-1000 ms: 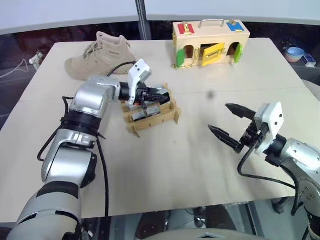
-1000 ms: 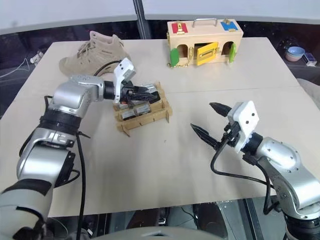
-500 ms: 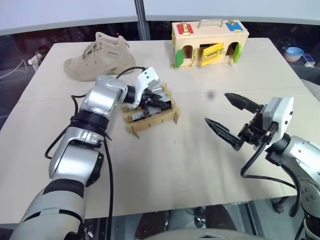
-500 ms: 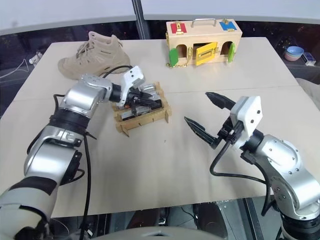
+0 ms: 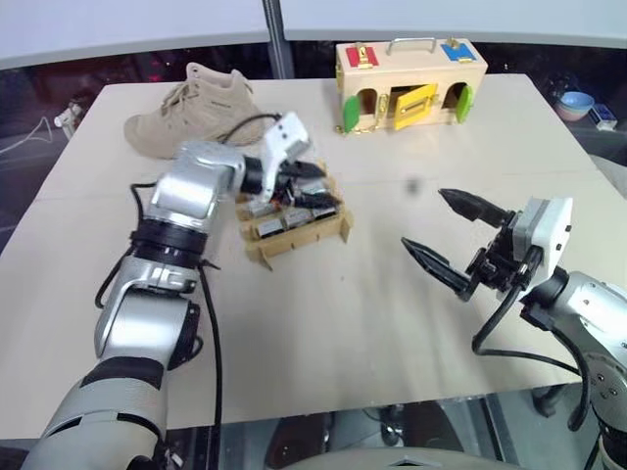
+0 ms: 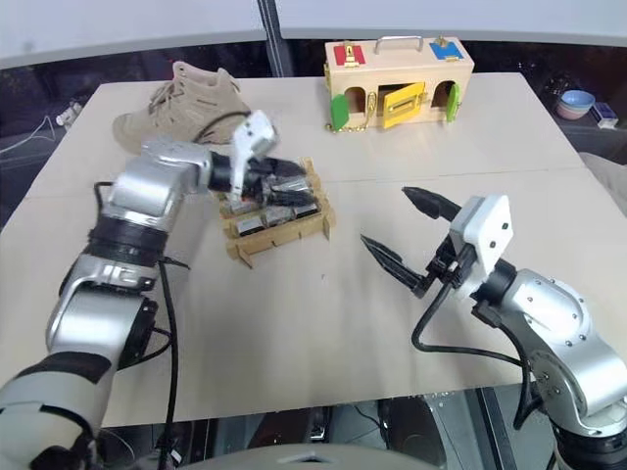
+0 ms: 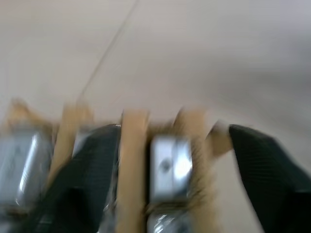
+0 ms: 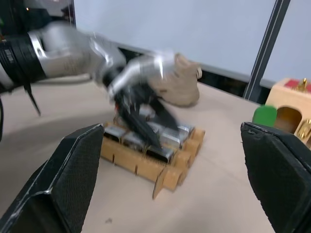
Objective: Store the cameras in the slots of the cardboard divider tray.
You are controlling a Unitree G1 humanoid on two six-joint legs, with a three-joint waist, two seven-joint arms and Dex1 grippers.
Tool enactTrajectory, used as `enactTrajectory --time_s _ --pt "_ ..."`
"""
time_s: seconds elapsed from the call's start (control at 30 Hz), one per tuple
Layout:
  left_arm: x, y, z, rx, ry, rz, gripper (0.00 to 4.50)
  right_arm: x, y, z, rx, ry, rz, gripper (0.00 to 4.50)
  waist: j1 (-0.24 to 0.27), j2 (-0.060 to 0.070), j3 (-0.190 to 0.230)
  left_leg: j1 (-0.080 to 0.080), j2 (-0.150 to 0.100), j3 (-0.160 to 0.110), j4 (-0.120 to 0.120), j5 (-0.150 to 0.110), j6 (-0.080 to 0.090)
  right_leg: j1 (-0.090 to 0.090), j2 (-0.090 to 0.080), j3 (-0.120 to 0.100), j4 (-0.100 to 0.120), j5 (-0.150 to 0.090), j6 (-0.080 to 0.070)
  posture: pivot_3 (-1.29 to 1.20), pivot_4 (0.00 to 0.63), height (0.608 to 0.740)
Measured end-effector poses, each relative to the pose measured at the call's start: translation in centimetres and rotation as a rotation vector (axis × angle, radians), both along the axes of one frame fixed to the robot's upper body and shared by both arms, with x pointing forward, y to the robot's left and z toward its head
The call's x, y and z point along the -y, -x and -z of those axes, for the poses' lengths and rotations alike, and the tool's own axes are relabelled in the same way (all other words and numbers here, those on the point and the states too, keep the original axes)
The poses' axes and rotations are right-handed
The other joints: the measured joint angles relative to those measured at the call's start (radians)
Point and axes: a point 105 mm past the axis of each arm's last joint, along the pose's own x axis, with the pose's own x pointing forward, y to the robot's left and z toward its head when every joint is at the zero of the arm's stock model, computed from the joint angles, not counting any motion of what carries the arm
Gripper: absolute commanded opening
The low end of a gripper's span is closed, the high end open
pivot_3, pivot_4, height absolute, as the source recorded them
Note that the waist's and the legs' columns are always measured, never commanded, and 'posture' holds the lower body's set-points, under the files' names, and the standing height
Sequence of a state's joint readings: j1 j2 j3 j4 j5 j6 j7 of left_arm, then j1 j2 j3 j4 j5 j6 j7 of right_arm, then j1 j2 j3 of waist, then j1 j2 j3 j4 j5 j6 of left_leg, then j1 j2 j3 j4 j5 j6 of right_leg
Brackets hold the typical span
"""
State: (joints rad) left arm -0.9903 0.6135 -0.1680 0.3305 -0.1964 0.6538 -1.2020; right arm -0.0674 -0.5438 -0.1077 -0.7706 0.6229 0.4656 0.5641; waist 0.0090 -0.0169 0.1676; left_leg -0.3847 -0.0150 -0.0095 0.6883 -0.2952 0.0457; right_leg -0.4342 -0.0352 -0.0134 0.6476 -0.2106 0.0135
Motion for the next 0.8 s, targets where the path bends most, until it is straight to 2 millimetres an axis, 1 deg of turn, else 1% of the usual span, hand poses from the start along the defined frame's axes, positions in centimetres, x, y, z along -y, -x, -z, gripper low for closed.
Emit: enactTrajectory --time_s 0.03,0.07,0.1,0.13,0.17,0.2,0.23,0.27,0.3,0.33,0.37,0.43,0.47,0.57,0.7,0.8 --pt "-1.0 1.1 -1.7 0.050 0.116 -0.038 3.65 0.2 0.1 0.8 -0.032 0.020 0.015 4.50 -0.006 0.000 0.000 0.001 0.001 0.000 0.000 0.000 0.000 0.000 -0.003 0.002 0.000 0.000 0.000 0.00 0.150 0.740" --pt "-1.6 1.3 -2.0 0.072 0.157 -0.071 3.65 0.3 0.1 1.2 -0.045 0.030 0.028 4.50 -0.009 0.000 0.000 0.001 0.001 0.000 0.000 0.000 0.000 0.000 -0.004 0.002 0.000 0.000 0.000 0.00 0.150 0.740" --pt "-2.7 1.9 -2.0 0.085 0.222 -0.113 3.65 0.4 0.1 1.8 -0.072 0.039 0.032 4.50 -0.014 0.001 0.000 0.002 0.001 0.000 -0.001 0.000 0.000 0.000 -0.004 0.002 0.001 0.000 0.000 0.00 0.150 0.740" --pt "-3.8 2.5 -1.6 0.075 0.271 -0.151 3.65 0.6 0.1 2.4 -0.103 0.049 0.039 4.50 -0.018 0.000 -0.001 0.002 0.001 0.000 -0.001 0.000 0.000 0.000 -0.004 0.002 0.001 0.000 0.000 0.00 0.150 0.740" --pt "-5.0 3.3 -1.1 0.061 0.328 -0.191 3.91 0.8 -0.1 2.8 -0.123 0.053 0.051 4.50 -0.022 0.000 -0.001 0.002 0.001 0.000 -0.001 0.000 0.000 0.000 -0.004 0.003 0.002 0.000 0.000 0.00 0.150 0.740" --pt "-6.7 4.6 -0.1 0.044 0.389 -0.249 4.21 1.5 -0.5 3.5 -0.152 0.058 0.082 4.50 -0.025 0.000 -0.001 0.003 0.001 0.000 0.000 0.000 0.000 0.000 -0.004 0.003 0.003 0.000 0.000 0.00 0.150 0.740" --pt "-8.0 6.0 0.9 0.046 0.404 -0.288 4.30 2.0 -0.7 4.0 -0.168 0.065 0.106 4.50 -0.028 0.000 -0.001 0.005 0.001 0.002 -0.001 0.000 0.000 0.000 -0.004 0.005 0.004 0.000 0.000 0.00 0.150 0.740" --pt "-8.6 6.6 1.5 0.039 0.410 -0.310 4.41 2.5 -0.7 4.3 -0.177 0.071 0.123 4.50 -0.027 0.000 -0.001 0.005 0.001 0.002 -0.001 0.000 0.000 0.000 -0.005 0.006 0.004 0.000 0.000 0.00 0.150 0.740" --pt "-9.9 8.1 2.8 0.030 0.402 -0.365 4.41 3.2 -0.9 4.9 -0.198 0.086 0.150 4.50 -0.026 0.000 -0.001 0.005 0.001 0.002 -0.001 0.000 -0.001 0.000 -0.005 0.005 0.003 0.000 0.000 0.00 0.150 0.740" --pt "-11.2 10.0 4.7 -0.004 0.379 -0.424 4.41 4.3 -1.1 5.8 -0.224 0.110 0.180 4.50 -0.019 0.000 -0.001 0.005 0.001 0.001 -0.001 0.000 -0.001 0.000 -0.005 0.005 0.003 0.000 0.000 0.00 0.150 0.740" --pt "-11.6 10.4 5.2 -0.015 0.374 -0.440 4.41 4.6 -1.1 6.0 -0.226 0.117 0.189 4.50 -0.013 -0.001 -0.001 0.005 0.001 0.001 -0.001 0.000 -0.001 0.001 -0.005 0.004 0.003 0.000 0.000 0.00 0.150 0.740" --pt "-13.2 13.0 6.7 -0.008 0.324 -0.501 4.41 5.1 -0.8 6.1 -0.217 0.140 0.174 4.50 -0.003 -0.001 -0.001 0.006 0.001 0.000 -0.001 0.000 0.000 0.003 -0.006 0.004 0.002 0.000 0.000 0.00 0.150 0.740" --pt "-13.8 13.9 7.4 -0.011 0.310 -0.528 4.41 5.7 -0.7 6.3 -0.227 0.147 0.180 4.50 0.007 -0.001 -0.001 0.007 0.001 0.000 -0.001 -0.001 0.002 0.005 -0.007 0.003 0.001 -0.001 -0.001 0.00 0.150 0.740" --pt "-15.2 15.7 8.7 -0.002 0.292 -0.596 4.41 6.9 -0.6 6.7 -0.226 0.160 0.195 4.50 0.018 -0.001 -0.002 0.008 0.001 -0.001 0.000 -0.002 0.003 0.007 -0.007 0.002 0.000 -0.003 -0.004 0.00 0.150 0.740" --pt "-15.6 16.3 9.4 0.027 0.298 -0.654 4.41 8.0 -0.4 7.4 -0.239 0.167 0.218 4.50 0.017 -0.001 -0.003 0.009 0.001 -0.001 0.000 -0.002 0.003 0.008 -0.007 0.002 0.001 -0.003 -0.004 0.00 0.150 0.740" --pt "-15.5 16.3 9.1 0.064 0.305 -0.667 4.41 8.3 -0.4 7.7 -0.234 0.166 0.228 4.50 0.014 -0.001 -0.003 0.009 0.001 -0.001 0.000 -0.002 0.003 0.008 -0.006 0.002 0.001 -0.001 -0.003 0.00 0.150 0.740"
